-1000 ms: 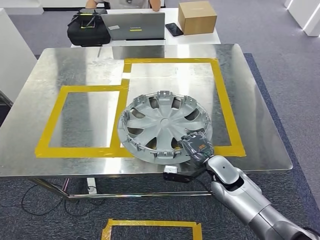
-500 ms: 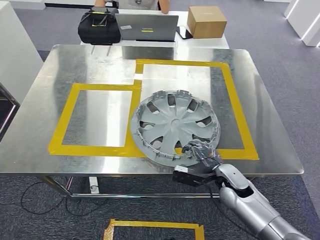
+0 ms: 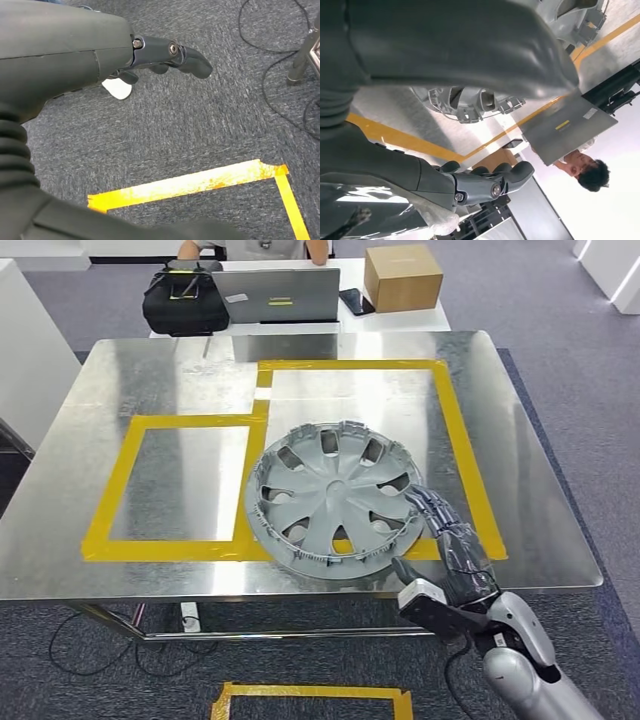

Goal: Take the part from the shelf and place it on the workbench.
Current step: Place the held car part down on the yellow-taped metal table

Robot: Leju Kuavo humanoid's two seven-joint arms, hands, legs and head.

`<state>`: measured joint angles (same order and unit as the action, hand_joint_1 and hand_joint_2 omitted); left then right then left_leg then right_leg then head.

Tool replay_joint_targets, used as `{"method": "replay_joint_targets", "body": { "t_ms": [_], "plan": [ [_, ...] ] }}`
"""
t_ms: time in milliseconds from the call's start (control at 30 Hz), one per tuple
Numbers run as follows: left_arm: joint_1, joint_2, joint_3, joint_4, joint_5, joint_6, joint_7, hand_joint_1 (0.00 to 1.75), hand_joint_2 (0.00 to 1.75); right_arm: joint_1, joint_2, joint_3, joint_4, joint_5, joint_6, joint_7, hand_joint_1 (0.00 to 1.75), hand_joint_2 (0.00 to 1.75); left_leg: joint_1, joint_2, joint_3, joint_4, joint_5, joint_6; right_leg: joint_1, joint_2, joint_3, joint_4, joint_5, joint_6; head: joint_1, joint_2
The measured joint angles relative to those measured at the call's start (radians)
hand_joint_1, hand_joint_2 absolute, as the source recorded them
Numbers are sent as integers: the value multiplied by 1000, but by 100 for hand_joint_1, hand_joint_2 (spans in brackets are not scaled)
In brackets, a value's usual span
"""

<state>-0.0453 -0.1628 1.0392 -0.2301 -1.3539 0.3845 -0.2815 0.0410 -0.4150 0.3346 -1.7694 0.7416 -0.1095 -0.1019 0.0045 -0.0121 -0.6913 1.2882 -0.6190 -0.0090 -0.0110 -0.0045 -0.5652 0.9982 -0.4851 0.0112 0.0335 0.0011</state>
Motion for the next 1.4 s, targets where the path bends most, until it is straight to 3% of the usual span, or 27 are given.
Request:
{"method": "replay_joint_targets", "body": {
  "t_ms": [33,67,133,167,233,333,400,467,500,533,567,667,733,800,867,900,967,1000,1033,1067,1100,1133,1200,1233,1333,1400],
  "plan": [
    [0,0,0,0,0,0,0,0,0,5,1,-4,-4,0,0,0,0,0,1,0,-6,10,8,-1,0,0,1,0,-1,0,0,0],
    [0,0,0,0,0,0,0,0,0,9,2,-7,-9,0,0,0,0,0,2,0,7,-19,34,-1,0,1,3,0,-2,1,0,0],
    [0,1,0,0,0,0,0,0,0,14,4,-11,-16,0,0,0,0,0,2,0,69,-150,104,3,0,2,9,0,-5,5,0,0],
    [-1,1,0,0,0,0,0,0,0,14,4,-12,-19,-1,-1,-1,0,0,2,0,97,-209,124,7,2,3,9,2,-7,8,0,0],
    [-3,1,0,0,0,0,1,0,0,18,7,-18,-26,-9,-15,-10,0,0,-2,0,119,-261,131,17,4,4,8,3,-8,18,2,0],
    [-1,-2,1,0,4,1,4,0,0,38,23,-42,-51,-42,-68,-38,0,0,-2,-1,121,-271,135,35,1,3,2,7,-16,34,3,0],
    [-1,-4,4,0,7,4,5,0,0,57,37,-67,-76,-73,-97,-60,0,0,2,0,124,-278,139,47,0,4,-31,74,-58,41,6,0],
    [-1,-5,8,0,9,7,4,0,0,83,56,-91,-98,-121,-111,-91,0,0,1,0,124,-278,139,52,-1,4,-95,207,-119,46,8,0],
    [0,-6,10,0,11,7,3,0,0,97,67,-102,-108,-153,-117,-109,0,0,1,0,124,-278,139,52,-1,4,-123,263,-136,47,9,0],
    [1,-7,11,0,13,8,3,0,0,111,80,-113,-119,-190,-124,-127,0,0,1,0,124,-278,138,52,-1,3,-137,286,-135,48,9,0],
    [1,-8,13,0,16,9,2,0,0,123,93,-125,-131,-227,-133,-142,0,0,1,0,125,-278,137,52,-1,3,-131,270,-115,48,9,0],
    [1,-11,25,0,44,-3,13,0,0,170,137,-180,-175,-399,-148,-177,0,0,-1,-2,129,-275,130,44,0,2,-37,75,-25,41,8,0],
    [2,-14,43,0,70,-27,31,0,0,219,183,-239,-203,-580,-118,-213,0,0,-4,-3,130,-273,127,35,2,2,2,6,-13,33,8,0],
    [4,-17,61,0,84,-41,41,0,0,268,238,-306,-221,-713,-70,-244,0,0,-4,-4,131,-275,127,24,3,4,7,3,-13,24,7,0],
    [5,-18,73,0,89,-43,41,0,0,303,296,-372,-233,-768,-18,-256,0,0,-3,-2,124,-251,107,13,-1,3,10,-1,-11,14,5,0],
    [4,-19,79,0,90,-43,40,0,0,316,324,-403,-239,-781,6,-257,0,0,-2,-1,108,-212,81,7,-2,2,13,-3,-11,8,4,0],
    [4,-20,88,0,91,-43,37,0,0,337,373,-458,-245,-795,45,-259,0,0,0,0,52,-82,15,-1,-2,0,15,-3,-14,1,3,0],
    [5,-20,92,0,91,-43,35,0,0,347,394,-481,-246,-797,58,-259,0,0,1,0,25,-21,-8,-3,-1,0,16,-3,-15,0,3,0],
    [6,-21,95,0,91,-43,32,0,0,355,413,-502,-247,-799,69,-259,0,0,1,0,10,11,-13,-3,-1,1,17,-3,-15,-1,3,0],
    [6,-21,97,0,92,-43,28,0,0,363,430,-520,-248,-801,78,-260,0,0,1,0,13,5,3,-1,0,1,19,-3,-16,-1,3,0],
    [6,-21,99,0,93,-43,24,0,0,369,446,-536,-251,-802,86,-260,0,0,0,0,35,-40,36,2,1,2,22,-3,-17,-1,3,0],
    [5,-21,101,0,95,-44,20,0,0,375,461,-551,-254,-804,93,-261,0,0,-1,0,68,-110,75,8,1,3,26,-3,-19,0,3,0],
    [3,-21,105,0,99,-49,12,0,0,383,486,-575,-261,-807,104,-262,0,0,-4,1,126,-233,119,18,5,5,28,0,-23,5,3,0],
    [2,-20,108,0,100,-52,9,0,0,386,496,-585,-263,-808,107,-263,0,0,-6,1,139,-262,123,21,6,5,27,1,-24,9,4,0],
    [3,-22,115,0,106,-67,3,0,0,394,520,-611,-269,-808,119,-263,0,0,-5,3,142,-279,123,32,6,6,22,2,-27,24,4,0],
    [3,-23,118,0,110,-76,0,0,0,398,534,-626,-272,-805,128,-262,0,0,0,5,144,-286,130,43,5,6,2,44,-60,32,7,0]
  ]
}}
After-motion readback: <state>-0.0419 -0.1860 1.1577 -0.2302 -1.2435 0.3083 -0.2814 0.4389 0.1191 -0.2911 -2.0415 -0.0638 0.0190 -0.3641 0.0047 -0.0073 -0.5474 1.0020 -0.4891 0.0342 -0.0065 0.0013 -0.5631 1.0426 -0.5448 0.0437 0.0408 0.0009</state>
